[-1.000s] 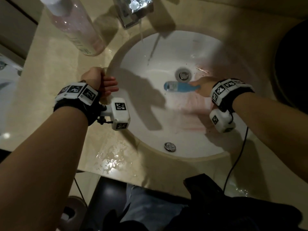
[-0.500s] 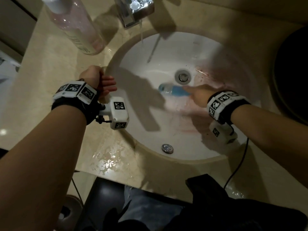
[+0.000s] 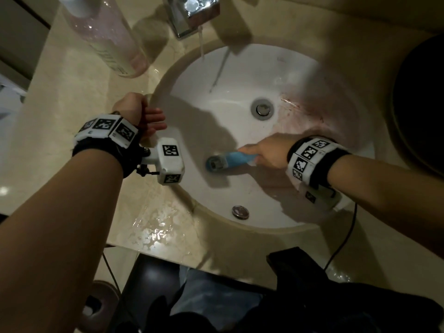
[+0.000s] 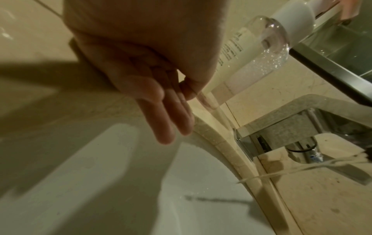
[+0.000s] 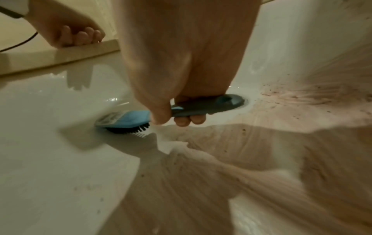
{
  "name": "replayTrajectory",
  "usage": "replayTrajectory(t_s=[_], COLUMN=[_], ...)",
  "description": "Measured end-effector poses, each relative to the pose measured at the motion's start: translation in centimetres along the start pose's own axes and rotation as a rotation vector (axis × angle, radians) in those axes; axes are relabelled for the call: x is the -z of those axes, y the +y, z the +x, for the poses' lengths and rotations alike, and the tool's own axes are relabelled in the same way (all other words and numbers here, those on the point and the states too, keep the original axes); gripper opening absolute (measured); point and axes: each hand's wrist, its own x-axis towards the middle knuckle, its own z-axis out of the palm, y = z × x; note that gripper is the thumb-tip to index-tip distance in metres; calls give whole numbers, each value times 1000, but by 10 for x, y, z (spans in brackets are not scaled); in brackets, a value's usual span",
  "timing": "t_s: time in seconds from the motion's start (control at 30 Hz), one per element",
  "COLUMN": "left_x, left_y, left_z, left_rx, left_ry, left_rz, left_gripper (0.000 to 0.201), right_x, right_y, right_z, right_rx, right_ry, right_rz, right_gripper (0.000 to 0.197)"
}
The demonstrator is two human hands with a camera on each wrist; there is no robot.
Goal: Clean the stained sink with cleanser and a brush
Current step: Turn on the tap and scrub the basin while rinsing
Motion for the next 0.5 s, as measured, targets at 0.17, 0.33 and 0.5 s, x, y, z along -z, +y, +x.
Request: replayTrajectory(t_s=[0.17,0.33,0.5], left_x=[0,0,1], left_y=[-1,-2,-3], left_z=[1,2,4], left_rx=[3,-12,-35], left_ry=[-13,24,43], left_rz=[-18,16,1], left_gripper=[36,35,35], right_x=[18,17,9], right_y=[11,44,30], right_z=[17,17,-20], right_rx=[-266,-230,-107], right_ry=[206,119,-222], right_rz=[-38,70,28], right_gripper=[41,41,35])
